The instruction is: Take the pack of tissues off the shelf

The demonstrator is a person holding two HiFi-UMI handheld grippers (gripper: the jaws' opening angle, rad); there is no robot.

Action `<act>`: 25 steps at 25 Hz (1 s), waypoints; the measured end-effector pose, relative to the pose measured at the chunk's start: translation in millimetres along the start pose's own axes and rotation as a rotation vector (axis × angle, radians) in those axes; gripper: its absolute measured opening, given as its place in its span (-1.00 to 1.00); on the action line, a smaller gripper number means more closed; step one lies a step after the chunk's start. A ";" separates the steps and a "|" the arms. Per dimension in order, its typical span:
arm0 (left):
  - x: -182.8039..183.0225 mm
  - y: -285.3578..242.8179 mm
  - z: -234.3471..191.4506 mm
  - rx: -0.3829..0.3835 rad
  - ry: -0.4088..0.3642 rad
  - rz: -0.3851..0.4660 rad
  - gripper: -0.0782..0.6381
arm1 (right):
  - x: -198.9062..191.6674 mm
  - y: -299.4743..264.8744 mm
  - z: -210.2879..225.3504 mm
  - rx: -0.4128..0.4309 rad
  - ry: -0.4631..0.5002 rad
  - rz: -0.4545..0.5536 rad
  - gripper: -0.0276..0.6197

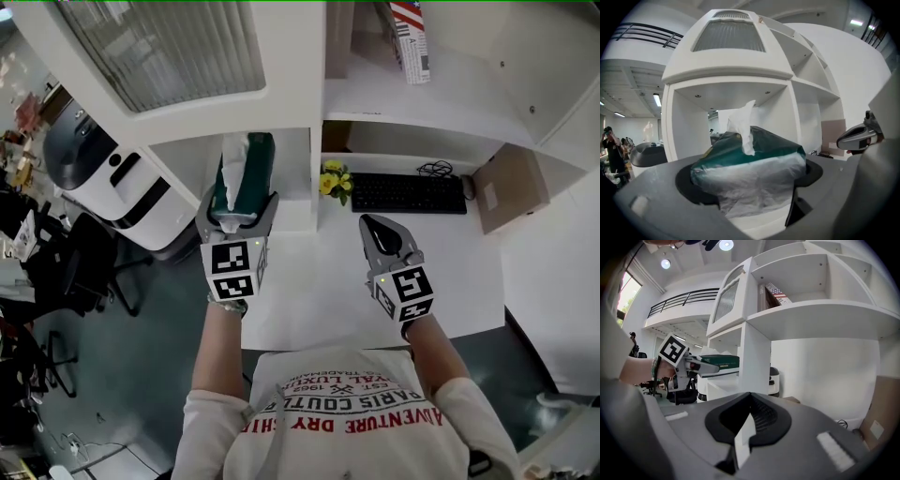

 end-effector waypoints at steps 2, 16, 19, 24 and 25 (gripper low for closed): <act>-0.6 17.5 5.2 -0.017 -0.005 0.015 0.49 | -0.5 5.0 -3.3 0.005 -0.008 0.003 -0.91; -35.9 97.9 45.4 -0.166 0.008 0.048 0.49 | -1.4 32.3 -36.2 0.091 -0.006 0.033 -0.91; -43.1 103.4 51.4 -0.186 0.014 0.046 0.49 | 0.1 39.9 -36.8 0.107 -0.010 0.054 -0.91; -48.5 109.1 58.2 -0.199 0.019 0.061 0.49 | -0.2 49.4 -31.6 0.134 -0.012 0.066 -0.91; -49.3 109.6 59.1 -0.197 0.024 0.061 0.49 | 0.6 50.7 -30.3 0.139 -0.005 0.070 -0.92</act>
Point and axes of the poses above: the fingertips, and each gripper's own axes: y backward along the fingers, z to its right, x out of its top, the point moved 6 cm from there along y, backward along the fingers, and after that the axes turned 7 degrees about y, right-handed, at the moved point
